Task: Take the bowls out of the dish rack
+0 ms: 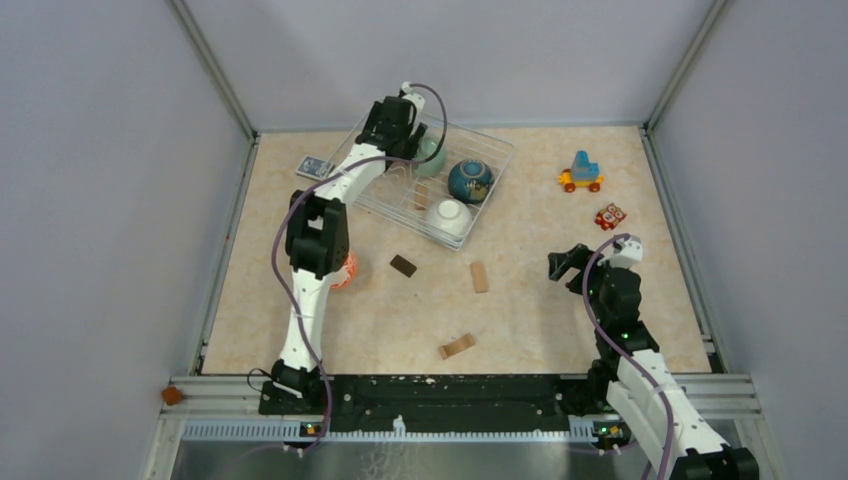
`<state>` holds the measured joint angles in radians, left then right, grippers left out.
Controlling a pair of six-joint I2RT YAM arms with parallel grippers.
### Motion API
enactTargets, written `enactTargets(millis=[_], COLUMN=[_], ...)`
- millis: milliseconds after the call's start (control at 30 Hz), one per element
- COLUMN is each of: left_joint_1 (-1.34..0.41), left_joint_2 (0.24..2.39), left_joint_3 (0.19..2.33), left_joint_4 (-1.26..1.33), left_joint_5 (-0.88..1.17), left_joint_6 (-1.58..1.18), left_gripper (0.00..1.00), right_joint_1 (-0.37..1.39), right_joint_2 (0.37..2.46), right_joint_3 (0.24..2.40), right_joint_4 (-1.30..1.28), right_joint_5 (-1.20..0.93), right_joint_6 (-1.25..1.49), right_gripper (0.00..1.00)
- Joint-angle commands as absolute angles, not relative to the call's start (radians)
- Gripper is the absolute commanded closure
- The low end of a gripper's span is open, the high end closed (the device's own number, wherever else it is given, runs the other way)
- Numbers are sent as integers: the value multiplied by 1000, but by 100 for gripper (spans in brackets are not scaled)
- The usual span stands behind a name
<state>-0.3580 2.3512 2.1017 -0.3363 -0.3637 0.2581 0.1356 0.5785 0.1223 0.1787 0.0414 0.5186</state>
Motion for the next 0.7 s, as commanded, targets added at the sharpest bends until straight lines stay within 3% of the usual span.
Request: enactTargets(millis=[0, 167, 467, 667], left_joint_1=[-338, -330, -331, -337], left_joint_2=[2383, 2397, 2329, 2248], left_joint_3=[2132, 2151, 2114, 2035], left_joint_4=[-381, -374, -276, -173], left_joint_5=[-315, -378, -439, -487], left_joint_6=[266, 276, 304, 294], left_gripper=[1, 4, 28, 37], right_joint_1=[141, 141, 141, 141], right_joint_2=[580, 589, 611, 614], right_joint_3=[133, 135, 148, 152], right_joint_4=[204, 205, 193, 187], right_joint_5=[60, 64, 74, 80], right_joint_6=[523, 524, 514, 512], right_gripper=[9, 9, 9, 9])
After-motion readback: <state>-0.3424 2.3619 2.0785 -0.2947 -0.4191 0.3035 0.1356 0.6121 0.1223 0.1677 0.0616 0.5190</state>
